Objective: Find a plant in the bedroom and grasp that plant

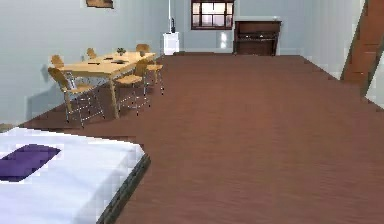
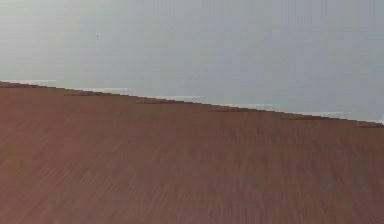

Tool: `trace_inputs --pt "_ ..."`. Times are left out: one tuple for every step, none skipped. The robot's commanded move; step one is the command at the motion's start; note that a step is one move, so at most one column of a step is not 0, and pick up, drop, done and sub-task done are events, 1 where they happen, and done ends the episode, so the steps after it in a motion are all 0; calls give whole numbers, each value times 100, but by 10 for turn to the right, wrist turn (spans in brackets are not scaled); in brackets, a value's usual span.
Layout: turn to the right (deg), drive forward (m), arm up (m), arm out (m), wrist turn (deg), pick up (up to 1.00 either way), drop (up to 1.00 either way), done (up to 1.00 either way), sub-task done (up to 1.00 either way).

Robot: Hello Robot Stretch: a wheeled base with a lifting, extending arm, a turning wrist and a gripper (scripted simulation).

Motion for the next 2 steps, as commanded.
trace_inputs --pt "0 100 0 0 0 0 0 0 0" --pt "0 100 0 0 0 0 0 0 0"
